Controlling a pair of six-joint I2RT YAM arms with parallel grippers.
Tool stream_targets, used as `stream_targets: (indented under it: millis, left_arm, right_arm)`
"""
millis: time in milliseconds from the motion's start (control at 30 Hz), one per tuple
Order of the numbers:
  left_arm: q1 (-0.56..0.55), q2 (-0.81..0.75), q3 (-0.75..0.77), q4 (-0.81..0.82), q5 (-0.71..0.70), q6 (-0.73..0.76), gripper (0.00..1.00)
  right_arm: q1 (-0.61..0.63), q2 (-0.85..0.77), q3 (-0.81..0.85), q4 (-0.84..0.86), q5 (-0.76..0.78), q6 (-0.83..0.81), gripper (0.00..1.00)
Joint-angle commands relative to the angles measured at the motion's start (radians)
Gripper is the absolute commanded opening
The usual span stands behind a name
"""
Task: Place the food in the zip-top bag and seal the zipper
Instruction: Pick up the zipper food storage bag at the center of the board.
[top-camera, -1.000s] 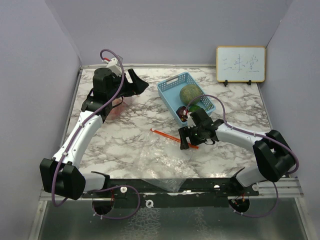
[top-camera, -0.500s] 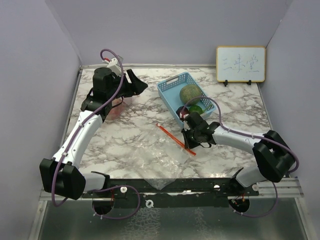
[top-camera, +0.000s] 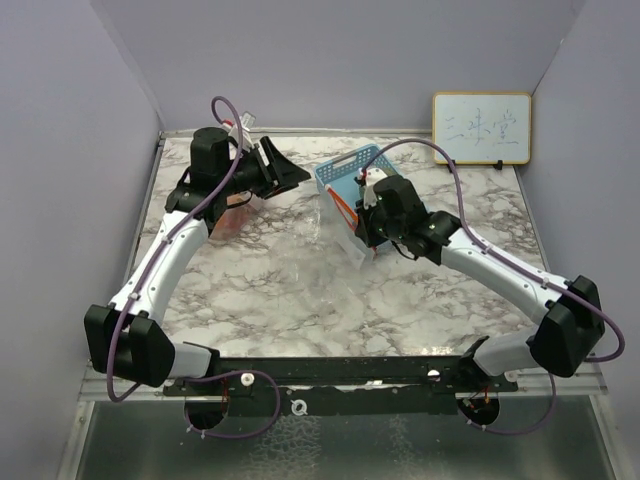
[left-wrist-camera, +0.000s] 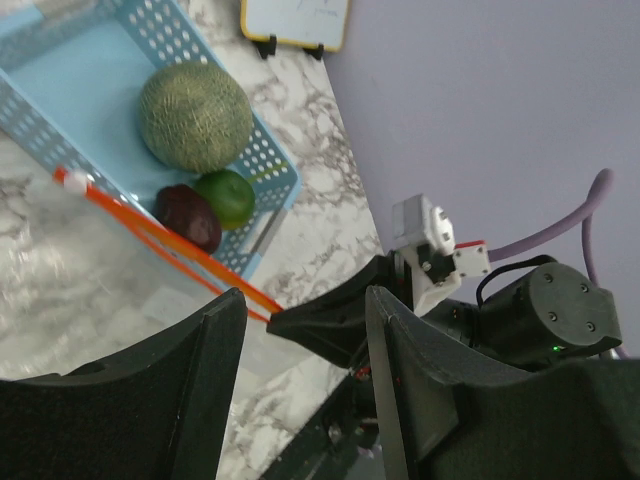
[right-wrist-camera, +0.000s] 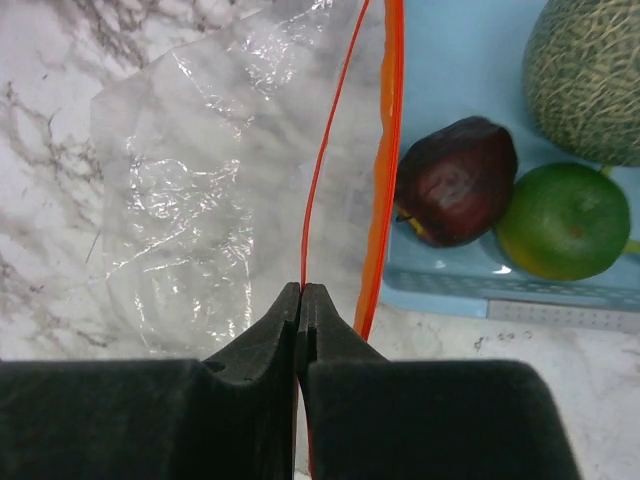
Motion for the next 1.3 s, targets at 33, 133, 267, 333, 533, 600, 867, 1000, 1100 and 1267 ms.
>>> stream_targets:
  millis: [33, 133, 267, 333, 533, 600, 867, 1000, 1100, 1267]
  left_arm:
    - [0.003, 0.017, 0.012, -0.01, 0.077, -0.085, 0.56]
    - [-0.001, 0.029, -0.023, 0.031, 0.094, -0.116, 0.57]
    - [-0.021, 0.049, -0.065, 0.04, 0.071, -0.102, 0.59]
    - [-0.032, 0.061, -0.076, 0.053, 0.055, -0.104, 0.6]
    - [-0.062, 0.114, -0.046, 0.082, -0.021, -0.115, 0.6]
    - [-0.076, 0.137, -0.032, 0.101, -0.038, -0.119, 0.6]
    - [-0.107, 0.205, -0.001, 0.154, -0.075, -0.143, 0.6]
    - [-0.113, 0.223, 0.015, 0.16, -0.089, -0.139, 0.58]
    - [-0.116, 0.232, 0.022, 0.144, -0.099, -0.117, 0.52]
    - [-0.118, 0.248, 0.022, 0.122, -0.123, -0.086, 0.4]
  right_arm:
    - [0.006, 0.051, 0.11, 0.093, 0.155, -0.092, 0.02]
    - [0.006, 0.064, 0.142, 0.138, 0.126, -0.112, 0.02]
    - [0.007, 0.082, 0.168, 0.178, 0.093, -0.117, 0.02]
    - [0.006, 0.091, 0.186, 0.19, 0.066, -0.125, 0.02]
    - [0.008, 0.092, 0.202, 0.226, -0.025, -0.122, 0.02]
    - [0.01, 0.085, 0.195, 0.231, -0.046, -0.122, 0.02]
    - [0.023, 0.056, 0.174, 0.234, -0.089, -0.129, 0.02]
    - [0.025, 0.04, 0.163, 0.234, -0.095, -0.136, 0.02]
    - [0.025, 0.035, 0.162, 0.232, -0.088, -0.144, 0.02]
    - [0.025, 0.029, 0.16, 0.233, -0.107, -0.148, 0.02]
